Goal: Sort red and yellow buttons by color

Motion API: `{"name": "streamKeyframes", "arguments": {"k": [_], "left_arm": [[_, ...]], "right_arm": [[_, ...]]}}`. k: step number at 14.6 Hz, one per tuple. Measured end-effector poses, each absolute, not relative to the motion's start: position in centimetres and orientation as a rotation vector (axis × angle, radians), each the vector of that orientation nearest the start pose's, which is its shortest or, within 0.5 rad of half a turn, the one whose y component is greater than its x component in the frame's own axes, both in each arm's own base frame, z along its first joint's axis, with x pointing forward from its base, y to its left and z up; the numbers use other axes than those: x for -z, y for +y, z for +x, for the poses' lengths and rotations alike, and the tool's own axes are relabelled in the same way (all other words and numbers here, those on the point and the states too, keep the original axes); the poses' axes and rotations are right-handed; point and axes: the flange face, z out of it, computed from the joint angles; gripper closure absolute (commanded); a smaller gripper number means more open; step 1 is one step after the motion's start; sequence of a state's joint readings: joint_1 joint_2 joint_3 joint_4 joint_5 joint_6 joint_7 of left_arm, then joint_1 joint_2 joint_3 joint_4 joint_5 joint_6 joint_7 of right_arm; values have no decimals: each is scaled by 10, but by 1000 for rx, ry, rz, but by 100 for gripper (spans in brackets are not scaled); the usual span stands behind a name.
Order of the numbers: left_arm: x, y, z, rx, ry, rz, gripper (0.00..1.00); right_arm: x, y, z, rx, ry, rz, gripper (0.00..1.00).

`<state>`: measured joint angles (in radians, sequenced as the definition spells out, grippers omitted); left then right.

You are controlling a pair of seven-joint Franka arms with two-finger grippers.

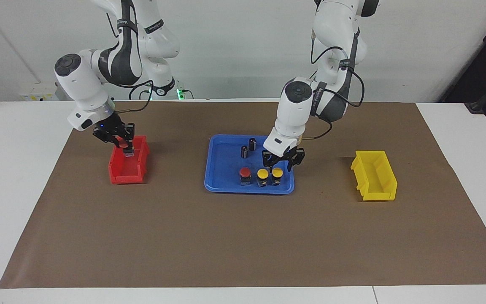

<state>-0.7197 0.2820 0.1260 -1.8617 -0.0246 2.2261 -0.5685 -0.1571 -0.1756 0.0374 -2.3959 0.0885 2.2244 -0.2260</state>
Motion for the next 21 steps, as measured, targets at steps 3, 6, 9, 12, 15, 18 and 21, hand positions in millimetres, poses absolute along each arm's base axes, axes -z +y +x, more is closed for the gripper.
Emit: {"name": "streamKeyframes", "arguments": {"k": [3,6,9,12,15,18,21], "left_arm": [[-357,-360,521,107,32,-3162,31],[-353,-360,521,100,32,-3159,99],[-366,-359,526,109,23,-3162,99],[-443,-340,541,46,-14,-3144,99],[-512,-285,551,15,16,-3101,99],[-514,-193,583,-7,136,-3053,99],[-503,-91,606,-47,214,-3048,99]], "right_arm": [[-368,-53,462,27,-75,-3081,80],[-358,-54,458,31,-69,-3083,80],[-350,-54,454,35,-68,-3086,80],[-345,-54,452,18,-66,-3084,76],[-345,-54,452,23,-65,-3085,48],[-344,-54,452,35,-66,-3087,40],[-346,-54,453,45,-90,-3087,33]]}}
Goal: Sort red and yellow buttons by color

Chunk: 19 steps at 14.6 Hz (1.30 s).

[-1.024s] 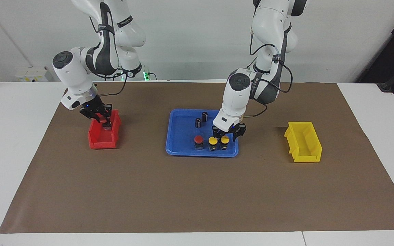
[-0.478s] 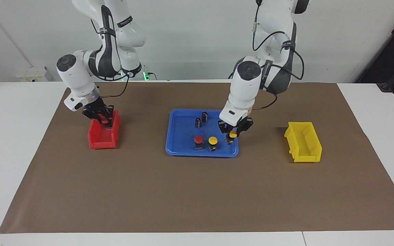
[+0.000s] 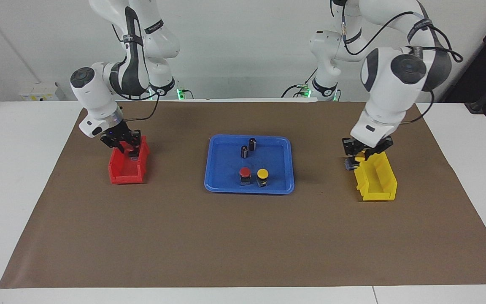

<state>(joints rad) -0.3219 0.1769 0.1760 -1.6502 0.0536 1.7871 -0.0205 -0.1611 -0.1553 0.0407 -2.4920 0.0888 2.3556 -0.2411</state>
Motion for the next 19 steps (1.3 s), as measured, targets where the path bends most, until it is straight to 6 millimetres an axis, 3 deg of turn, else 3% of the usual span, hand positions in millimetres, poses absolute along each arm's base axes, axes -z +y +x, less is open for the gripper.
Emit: {"name": "streamKeyframes", "arguments": {"k": [2,3,6,9,13,17,18,19], "left_arm": [[-500,-36,612,-41,223,-3050,99],[-496,-18,612,-42,216,-3052,99],[-460,-10,596,7,226,-3062,99],[-423,-6,570,14,227,-3073,99],[-396,-8,552,-13,238,-3079,99],[-365,-12,544,57,256,-3078,96],[-357,-12,542,62,258,-3078,80],[-353,-12,540,69,260,-3077,55]], "right_arm": [[-354,-54,459,40,-100,-3085,31],[-362,-54,465,26,-104,-3081,30],[-401,-48,487,-3,-139,-3070,16],[-442,-15,513,-29,-191,-3058,1],[-490,78,556,3,-141,-3053,1],[-507,190,582,32,-1,-3047,1],[-503,219,591,29,9,-3056,1],[-495,248,599,26,16,-3066,1]]}}
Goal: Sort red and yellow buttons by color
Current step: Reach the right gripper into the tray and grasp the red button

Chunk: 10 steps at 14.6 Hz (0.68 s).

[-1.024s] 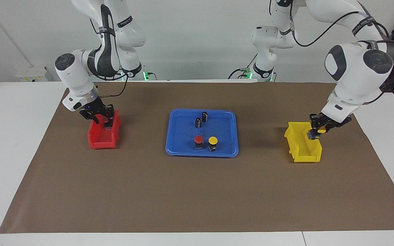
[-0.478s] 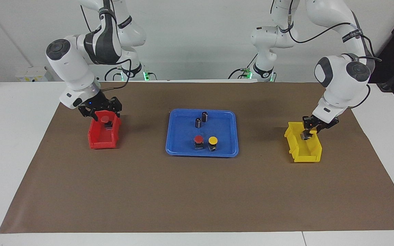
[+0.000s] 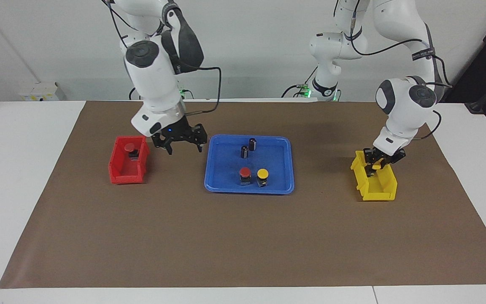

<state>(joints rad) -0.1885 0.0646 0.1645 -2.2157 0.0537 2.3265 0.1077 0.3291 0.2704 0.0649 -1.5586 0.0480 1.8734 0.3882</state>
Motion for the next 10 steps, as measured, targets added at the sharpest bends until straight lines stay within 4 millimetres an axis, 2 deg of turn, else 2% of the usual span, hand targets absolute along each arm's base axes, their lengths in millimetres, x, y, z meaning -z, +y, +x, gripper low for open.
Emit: {"name": "streamKeyframes", "arguments": {"k": [2,4,5,7,10], "left_arm": [[-354,-13,541,80,261,-3077,44],[-354,-13,541,81,261,-3077,44],[-354,-13,541,83,260,-3077,44],[-359,-13,544,94,260,-3076,44],[-377,-13,552,75,255,-3076,43]], "right_arm": [[-468,309,613,34,57,-3097,1],[-432,366,613,60,67,-3145,1],[-418,387,610,76,69,-3153,1],[-403,403,604,66,69,-3162,1],[-394,399,606,59,80,-3167,5]]}}
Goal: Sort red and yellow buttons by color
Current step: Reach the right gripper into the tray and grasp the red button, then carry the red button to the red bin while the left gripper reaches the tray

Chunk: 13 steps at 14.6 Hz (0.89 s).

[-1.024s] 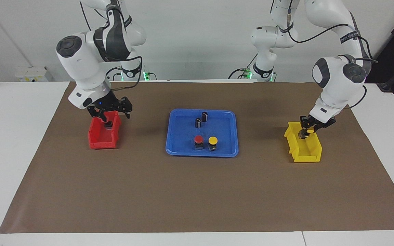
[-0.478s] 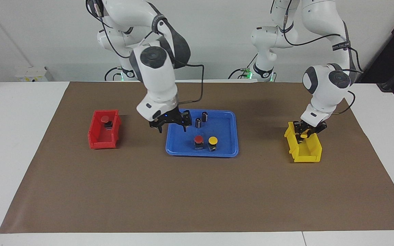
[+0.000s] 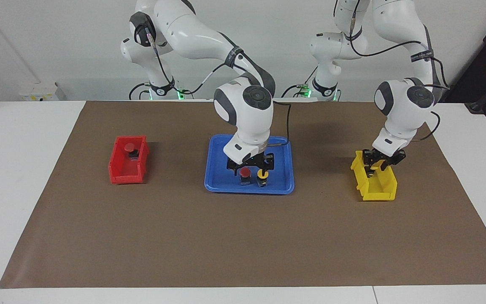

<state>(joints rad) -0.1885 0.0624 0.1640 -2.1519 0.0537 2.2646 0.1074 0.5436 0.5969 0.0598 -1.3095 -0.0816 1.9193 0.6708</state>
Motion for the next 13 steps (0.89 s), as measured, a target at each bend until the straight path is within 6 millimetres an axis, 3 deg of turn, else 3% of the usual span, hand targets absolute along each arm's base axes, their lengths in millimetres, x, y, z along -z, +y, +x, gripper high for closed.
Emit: {"name": "streamKeyframes", "arguments": {"k": [1,3,4,7,9,11,13], "left_arm": [[-387,-13,555,56,253,-3076,37],[-412,-12,562,23,247,-3076,5],[-426,-12,565,18,244,-3076,0],[-479,-13,568,16,241,-3077,0],[-526,-18,563,-24,240,-3091,0],[-580,-27,559,-22,239,-3150,0],[-611,-44,554,-12,284,-3171,0]], "right_arm": [[-391,397,606,61,83,-3166,7],[-386,395,605,51,85,-3172,12],[-384,395,603,42,84,-3176,13],[-374,390,593,1,78,-3196,16],[-370,388,589,-9,76,-3200,18],[-366,389,587,30,70,-3179,18],[-354,390,582,66,71,-3140,18]]}}
